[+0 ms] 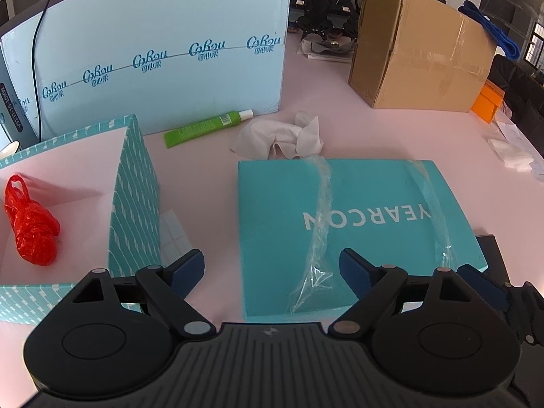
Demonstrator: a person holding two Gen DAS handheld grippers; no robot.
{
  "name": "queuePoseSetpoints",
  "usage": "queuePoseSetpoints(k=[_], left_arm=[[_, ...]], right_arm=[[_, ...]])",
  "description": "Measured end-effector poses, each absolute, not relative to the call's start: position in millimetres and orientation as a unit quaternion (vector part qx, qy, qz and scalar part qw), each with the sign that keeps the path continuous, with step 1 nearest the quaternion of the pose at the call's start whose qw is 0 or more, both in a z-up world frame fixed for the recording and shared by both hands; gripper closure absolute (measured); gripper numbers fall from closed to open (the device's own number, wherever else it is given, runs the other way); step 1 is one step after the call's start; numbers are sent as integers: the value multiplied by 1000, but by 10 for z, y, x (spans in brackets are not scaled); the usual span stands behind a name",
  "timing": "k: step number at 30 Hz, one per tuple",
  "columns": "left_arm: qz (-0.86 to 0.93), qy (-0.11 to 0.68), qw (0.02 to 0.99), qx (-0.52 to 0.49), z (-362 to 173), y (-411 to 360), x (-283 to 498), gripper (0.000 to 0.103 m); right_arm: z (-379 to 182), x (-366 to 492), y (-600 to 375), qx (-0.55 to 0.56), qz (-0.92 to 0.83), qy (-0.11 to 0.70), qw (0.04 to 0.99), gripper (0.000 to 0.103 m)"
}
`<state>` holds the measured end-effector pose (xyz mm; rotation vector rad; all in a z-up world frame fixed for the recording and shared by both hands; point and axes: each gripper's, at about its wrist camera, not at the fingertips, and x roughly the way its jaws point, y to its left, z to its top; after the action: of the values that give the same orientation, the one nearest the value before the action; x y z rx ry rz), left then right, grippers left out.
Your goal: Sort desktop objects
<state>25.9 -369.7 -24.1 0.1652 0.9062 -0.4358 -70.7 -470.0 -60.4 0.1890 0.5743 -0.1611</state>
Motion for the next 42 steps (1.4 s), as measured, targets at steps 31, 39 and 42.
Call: queuePoseSetpoints(k=[31,39,42], left_arm=[[-200,472,855,77,-494,-3940,267,18],[-195,479,853,70,-546,-4026,271,18],[-192,481,853,70,-561,-4051,272,18]], right_arm=[[-682,-772,-4973,76,-119,303,943,0],[-712,-755,-5094,68,-115,310,941,0],[-723,-752,-5135,68,-113,313,941,0]])
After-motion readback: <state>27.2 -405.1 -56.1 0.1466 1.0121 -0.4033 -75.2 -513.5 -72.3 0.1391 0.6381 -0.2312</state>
